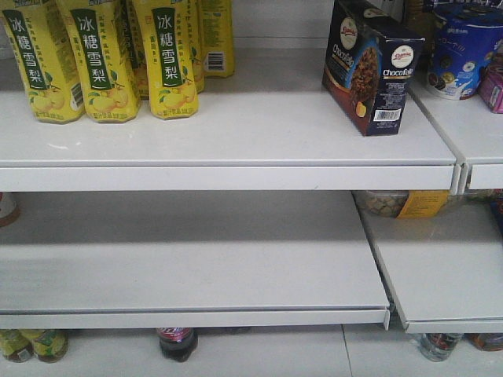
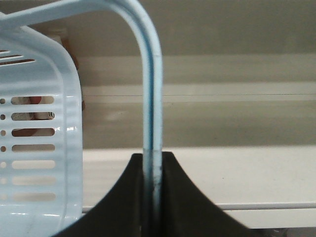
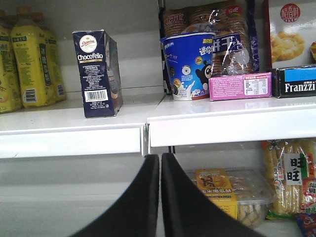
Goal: Left arm holds basket, right arm returns cookies
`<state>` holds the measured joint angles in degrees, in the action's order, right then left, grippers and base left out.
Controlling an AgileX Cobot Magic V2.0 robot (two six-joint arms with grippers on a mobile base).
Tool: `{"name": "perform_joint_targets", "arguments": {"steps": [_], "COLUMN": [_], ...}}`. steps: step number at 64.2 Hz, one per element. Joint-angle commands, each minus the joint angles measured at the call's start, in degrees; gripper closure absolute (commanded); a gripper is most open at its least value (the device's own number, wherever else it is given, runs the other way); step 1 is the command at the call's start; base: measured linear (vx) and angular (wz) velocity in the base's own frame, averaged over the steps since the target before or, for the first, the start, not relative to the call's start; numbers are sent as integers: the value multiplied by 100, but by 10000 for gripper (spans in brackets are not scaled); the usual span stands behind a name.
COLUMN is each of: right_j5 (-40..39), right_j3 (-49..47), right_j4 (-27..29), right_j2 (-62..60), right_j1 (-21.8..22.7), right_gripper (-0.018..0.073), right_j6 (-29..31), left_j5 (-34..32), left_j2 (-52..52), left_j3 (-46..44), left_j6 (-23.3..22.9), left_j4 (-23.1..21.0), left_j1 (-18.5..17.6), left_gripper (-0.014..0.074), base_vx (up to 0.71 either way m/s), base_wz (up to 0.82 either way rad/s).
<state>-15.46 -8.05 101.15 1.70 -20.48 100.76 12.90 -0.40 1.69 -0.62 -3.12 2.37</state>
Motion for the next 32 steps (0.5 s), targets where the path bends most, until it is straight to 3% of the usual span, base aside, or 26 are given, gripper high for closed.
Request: {"name": "perform_joint_targets", "arguments": {"steps": [1,32], "right_j5": [115,115], "right_j3": [-148,-148], "right_j4": [38,38], "right_j2": [69,69], "right_j1": [40,40], "right_gripper": [567,567], "right_j6": [32,32], "left_j5": [-638,-638], "left_j2": [-105,-105], "left_j3": [-148,-148], "left_j6": [116,116], "left_j4": [39,39], "left_j1": [16,16], "left_gripper": [603,603], "base_vx": [0,0], "base_wz": [0,0]}}
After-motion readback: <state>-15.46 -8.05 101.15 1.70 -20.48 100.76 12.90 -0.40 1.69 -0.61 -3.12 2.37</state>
